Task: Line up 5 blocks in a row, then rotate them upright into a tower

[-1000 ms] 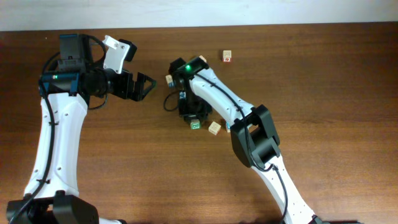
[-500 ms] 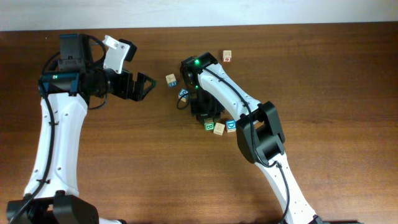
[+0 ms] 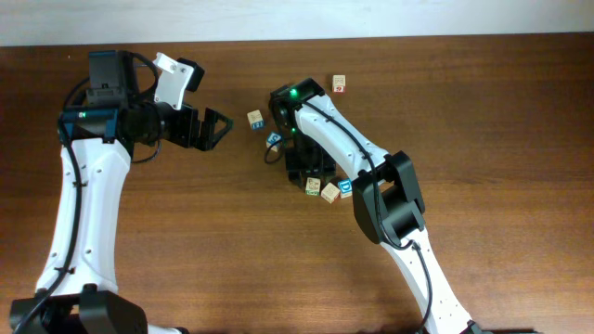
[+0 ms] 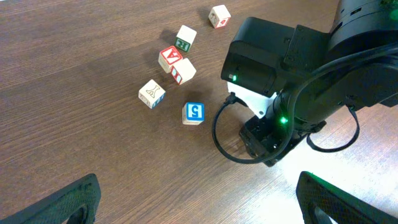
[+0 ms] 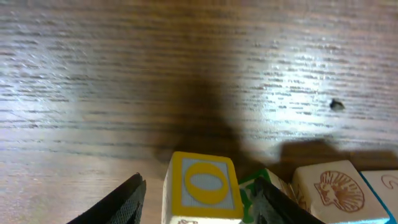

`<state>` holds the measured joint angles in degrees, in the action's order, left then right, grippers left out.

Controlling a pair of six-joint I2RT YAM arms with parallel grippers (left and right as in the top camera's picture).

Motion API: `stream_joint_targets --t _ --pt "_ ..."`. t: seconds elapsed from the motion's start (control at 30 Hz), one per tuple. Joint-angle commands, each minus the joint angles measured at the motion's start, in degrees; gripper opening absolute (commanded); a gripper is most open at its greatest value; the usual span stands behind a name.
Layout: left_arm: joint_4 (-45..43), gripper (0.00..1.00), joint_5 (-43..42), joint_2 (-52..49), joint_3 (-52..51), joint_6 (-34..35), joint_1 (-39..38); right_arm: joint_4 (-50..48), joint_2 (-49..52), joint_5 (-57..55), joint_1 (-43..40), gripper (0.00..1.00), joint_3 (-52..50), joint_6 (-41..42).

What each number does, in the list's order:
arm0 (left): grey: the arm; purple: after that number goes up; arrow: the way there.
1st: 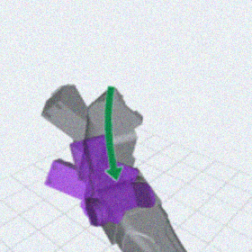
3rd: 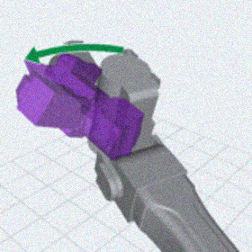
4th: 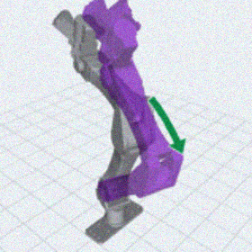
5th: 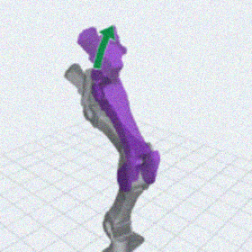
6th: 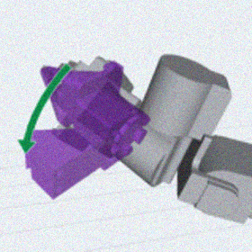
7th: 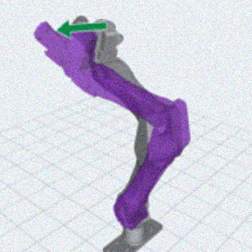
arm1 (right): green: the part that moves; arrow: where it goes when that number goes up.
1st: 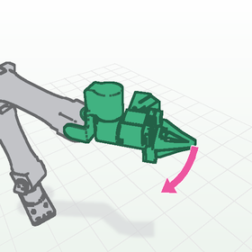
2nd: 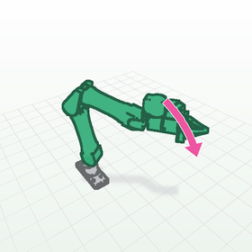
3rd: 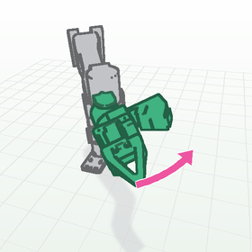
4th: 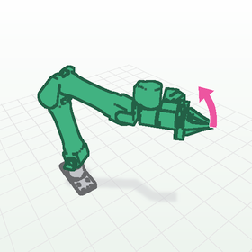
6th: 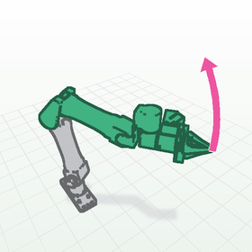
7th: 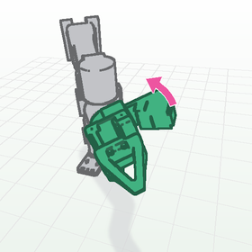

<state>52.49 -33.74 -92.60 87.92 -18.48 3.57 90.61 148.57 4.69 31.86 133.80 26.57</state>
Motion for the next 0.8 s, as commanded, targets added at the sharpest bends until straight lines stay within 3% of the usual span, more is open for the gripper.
stream_joint_targets --t 0.0,0.13,0.3,0.53,0.63,0.77 --pt "-0.1 0.99 -1.0 -0.3 1.1 -0.5 0.3 -1.0 -0.3 -0.5 -1.7 0.56 4.0 -0.8" --pt "-0.1 0.99 -1.0 -0.3 1.1 -0.5 0.3 -5.1 -0.3 4.0 -4.3 0.6 10.0 -0.8" --pt "-0.1 0.99 -1.0 -0.3 1.1 -0.5 0.3 -16.7 -0.1 13.9 -5.0 0.6 9.4 1.9" --pt "-0.1 0.99 -1.0 -0.3 1.1 -0.5 0.3 -23.6 -0.1 8.1 -1.5 0.6 5.2 14.7" --pt "-0.1 0.99 -1.0 -0.3 1.1 -0.5 0.3 -24.2 -0.1 0.7 0.5 0.61 4.4 20.5" --pt "-0.1 0.99 -1.0 -0.3 1.1 -0.5 0.3 -27.1 -0.1 -2.5 1.9 0.61 3.0 22.0"
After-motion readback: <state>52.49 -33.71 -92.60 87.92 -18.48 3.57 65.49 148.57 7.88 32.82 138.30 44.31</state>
